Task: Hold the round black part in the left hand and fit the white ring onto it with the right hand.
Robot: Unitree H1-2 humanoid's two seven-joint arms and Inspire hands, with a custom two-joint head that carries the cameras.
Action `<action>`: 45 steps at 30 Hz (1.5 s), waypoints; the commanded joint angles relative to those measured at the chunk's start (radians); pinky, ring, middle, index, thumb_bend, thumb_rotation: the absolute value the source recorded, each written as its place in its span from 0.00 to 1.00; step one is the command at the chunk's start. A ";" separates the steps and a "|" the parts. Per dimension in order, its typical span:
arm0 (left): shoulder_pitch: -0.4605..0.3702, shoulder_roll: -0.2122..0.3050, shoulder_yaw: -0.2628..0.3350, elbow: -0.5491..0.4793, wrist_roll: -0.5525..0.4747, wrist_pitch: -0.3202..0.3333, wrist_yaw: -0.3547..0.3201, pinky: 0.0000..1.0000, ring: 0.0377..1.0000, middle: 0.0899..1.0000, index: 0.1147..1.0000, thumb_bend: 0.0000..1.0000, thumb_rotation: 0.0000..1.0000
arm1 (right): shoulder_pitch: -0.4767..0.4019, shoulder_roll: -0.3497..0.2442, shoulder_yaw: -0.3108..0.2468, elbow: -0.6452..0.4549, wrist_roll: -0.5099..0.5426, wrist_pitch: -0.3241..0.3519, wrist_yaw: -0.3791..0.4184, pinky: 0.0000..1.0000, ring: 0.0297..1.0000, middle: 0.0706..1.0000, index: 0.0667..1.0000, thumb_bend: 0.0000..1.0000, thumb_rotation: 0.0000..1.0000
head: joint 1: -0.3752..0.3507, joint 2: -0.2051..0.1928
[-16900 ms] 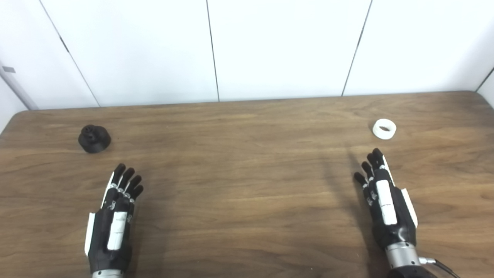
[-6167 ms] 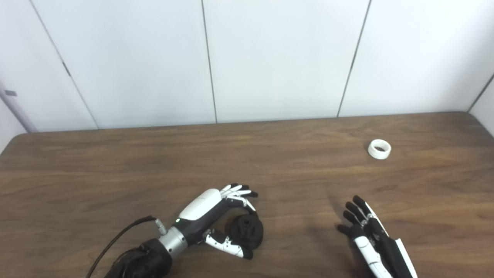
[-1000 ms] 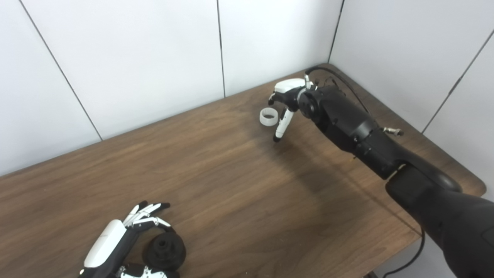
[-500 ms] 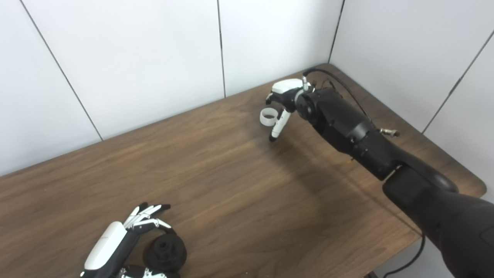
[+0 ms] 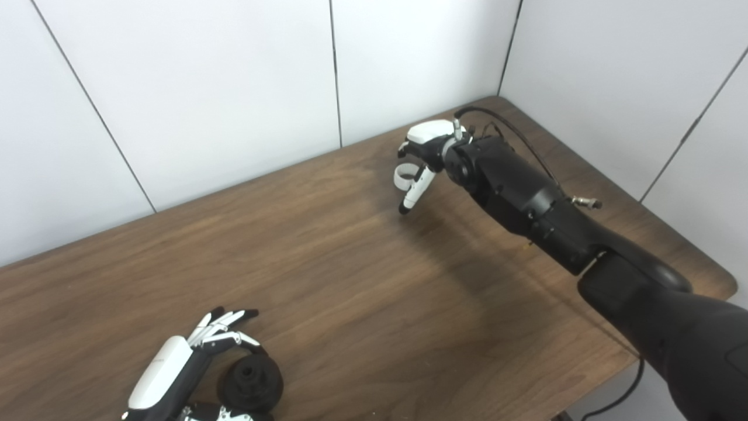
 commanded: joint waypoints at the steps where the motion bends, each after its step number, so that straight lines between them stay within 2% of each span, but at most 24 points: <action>1: 0.019 0.010 -0.007 -0.009 0.016 0.011 -0.014 1.00 0.91 0.89 0.41 0.51 0.05 | -0.051 -0.023 -0.007 -0.014 -0.012 0.011 -0.021 1.00 1.00 1.00 0.89 0.96 0.51 | 0.000 0.002; 11: 0.022 0.010 -0.005 -0.010 0.014 0.013 -0.014 1.00 0.91 0.89 0.41 0.51 0.05 | -0.065 -0.026 0.008 0.008 -0.017 0.003 -0.031 1.00 1.00 1.00 0.89 0.96 0.51 | -0.002 0.002; 45: 0.025 0.021 0.000 -0.019 0.008 0.012 -0.020 1.00 0.92 0.89 0.41 0.51 0.04 | -0.074 -0.033 0.006 0.012 -0.029 0.017 -0.025 1.00 1.00 1.00 0.89 0.95 0.47 | -0.017 0.010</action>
